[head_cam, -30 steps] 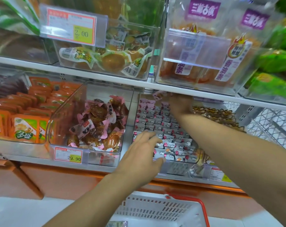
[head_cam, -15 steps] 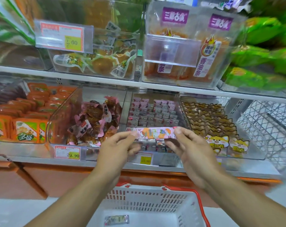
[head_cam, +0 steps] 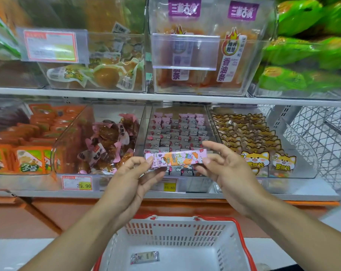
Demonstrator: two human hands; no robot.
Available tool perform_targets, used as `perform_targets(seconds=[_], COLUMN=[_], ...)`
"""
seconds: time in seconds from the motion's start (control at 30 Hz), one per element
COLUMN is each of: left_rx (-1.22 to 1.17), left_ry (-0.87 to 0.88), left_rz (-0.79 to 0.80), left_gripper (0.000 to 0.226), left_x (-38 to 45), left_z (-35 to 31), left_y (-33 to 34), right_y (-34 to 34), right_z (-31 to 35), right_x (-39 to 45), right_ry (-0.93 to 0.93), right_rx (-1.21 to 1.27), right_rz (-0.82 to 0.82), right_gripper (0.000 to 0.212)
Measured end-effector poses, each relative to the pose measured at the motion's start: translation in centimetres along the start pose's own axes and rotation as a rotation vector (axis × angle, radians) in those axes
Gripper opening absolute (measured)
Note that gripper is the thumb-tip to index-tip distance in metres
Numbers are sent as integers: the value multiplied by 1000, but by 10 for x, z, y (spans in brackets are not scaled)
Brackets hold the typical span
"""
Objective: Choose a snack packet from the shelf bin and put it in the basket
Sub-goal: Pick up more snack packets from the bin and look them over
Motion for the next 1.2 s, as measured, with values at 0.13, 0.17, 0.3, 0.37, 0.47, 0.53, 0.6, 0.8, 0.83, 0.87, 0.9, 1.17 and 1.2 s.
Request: perform_targets(seconds=[0.13, 0.17, 0.3, 0.37, 0.47, 0.53, 0.6, 0.8, 0.83, 0.87, 0.9, 1.17, 1.2], left_rx=[27, 47, 88, 91, 169, 235, 269, 292, 284, 288, 306, 373, 370], left_ry=[-10, -15, 0, 29, 67, 102, 122, 67, 43, 26, 17, 49, 52], left_rz=[-14, -9, 2, 37, 155, 168, 136, 65, 57, 45, 31, 83, 97], left_gripper=[13, 16, 15, 30, 45, 53, 55, 37, 38, 40, 43, 44, 42], left_x=[1, 1, -1, -2, -8, -10, -11, -7, -6, -5, -5, -5, -5], left_z=[2, 3, 6, 4, -1, -2, -1, 2, 2, 4, 5, 9, 8], left_y=[-1, -1, 2, 4, 8, 7, 6, 2, 1, 1, 1, 0, 1], right_y=[2, 2, 5, 5, 3, 3, 4, 4, 3, 3, 4, 3, 2], right_z=[7, 8, 7, 5, 0, -4, -7, -3, -2, -1, 0, -5, -7], right_x=[-6, -7, -8, -7, -4, -2, -2, -4, -4, -5, -5, -2, -1], right_ry=[-140, -160, -183, -144, -46, 41, 136, 65, -8, -96, -172, -89, -58], right_rx=[-306, -347, -367, -278, -172, -130, -113, -247, -342, -425, -465, -372, -372], right_rz=[165, 169, 140, 127, 97, 102, 137, 292, 299, 294, 282, 155, 138], right_gripper=[57, 53, 34, 33, 29, 31, 41, 49, 58, 60, 57, 28, 31])
Point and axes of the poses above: each hand's wrist, its own x-axis towards the middle knuckle, its own y-axis out of the palm, z = x × y, the point moved 3 cm from there along x, towards the middle knuckle, and after that the axes turned 6 degrees about -z, right-handed, at the moved point
